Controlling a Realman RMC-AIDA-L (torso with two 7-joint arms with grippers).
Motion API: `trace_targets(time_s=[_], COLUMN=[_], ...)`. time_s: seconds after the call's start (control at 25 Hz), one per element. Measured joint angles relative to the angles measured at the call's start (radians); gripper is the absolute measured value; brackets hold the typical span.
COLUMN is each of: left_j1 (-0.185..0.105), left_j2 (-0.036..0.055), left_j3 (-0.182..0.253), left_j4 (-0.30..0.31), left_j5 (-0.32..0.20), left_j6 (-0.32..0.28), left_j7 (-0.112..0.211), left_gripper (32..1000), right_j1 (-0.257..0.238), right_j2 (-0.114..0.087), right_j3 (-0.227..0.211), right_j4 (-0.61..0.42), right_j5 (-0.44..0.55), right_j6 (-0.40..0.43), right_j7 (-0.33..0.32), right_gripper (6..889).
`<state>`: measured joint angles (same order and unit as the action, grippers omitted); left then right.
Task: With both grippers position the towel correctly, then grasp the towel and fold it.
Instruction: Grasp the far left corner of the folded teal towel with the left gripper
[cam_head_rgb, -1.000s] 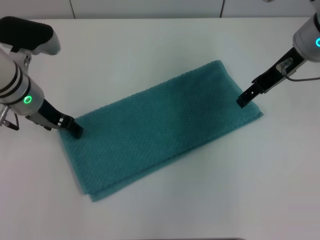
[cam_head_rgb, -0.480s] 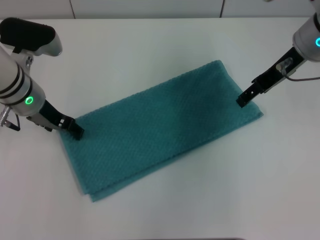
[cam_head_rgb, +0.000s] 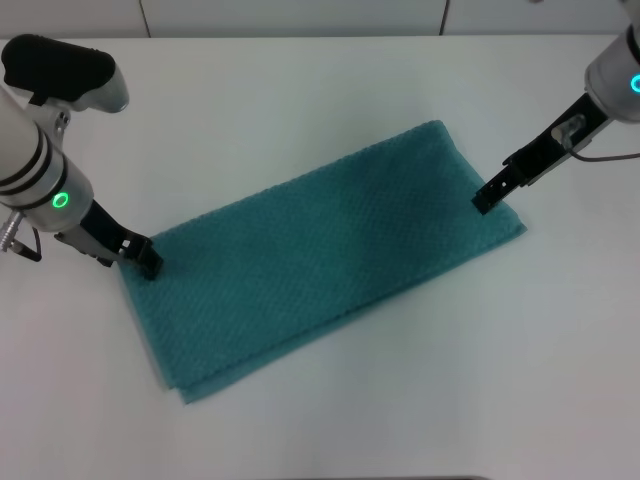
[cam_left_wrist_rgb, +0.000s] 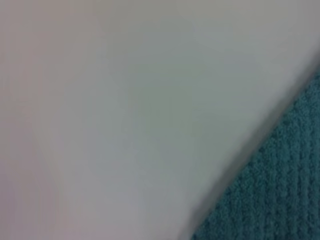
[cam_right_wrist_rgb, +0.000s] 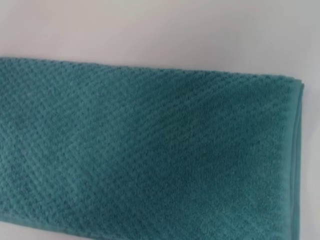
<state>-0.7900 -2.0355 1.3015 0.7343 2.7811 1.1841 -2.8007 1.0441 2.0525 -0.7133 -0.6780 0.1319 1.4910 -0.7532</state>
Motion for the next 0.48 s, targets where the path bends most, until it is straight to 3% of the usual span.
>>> trace_targets(time_s=[0.04, 0.48], left_j1=[-0.002, -0.011], left_j2=[0.0, -0.0019], left_j3=[0.0, 0.002], left_j4=[-0.002, -0.009], left_j5=[0.0, 0.011], left_j6=[0.0, 0.0], left_j7=[0.0, 0.001], left_gripper=[821, 340], right_j1=[0.001, 0.011], right_j2=[0.0, 0.0], right_j3=[0.0, 0.0], right_j4=[0.0, 0.0], right_j5=[0.0, 0.0], right_j6=[0.0, 0.003], right_j7=[0.0, 0.0], right_gripper=[852, 852])
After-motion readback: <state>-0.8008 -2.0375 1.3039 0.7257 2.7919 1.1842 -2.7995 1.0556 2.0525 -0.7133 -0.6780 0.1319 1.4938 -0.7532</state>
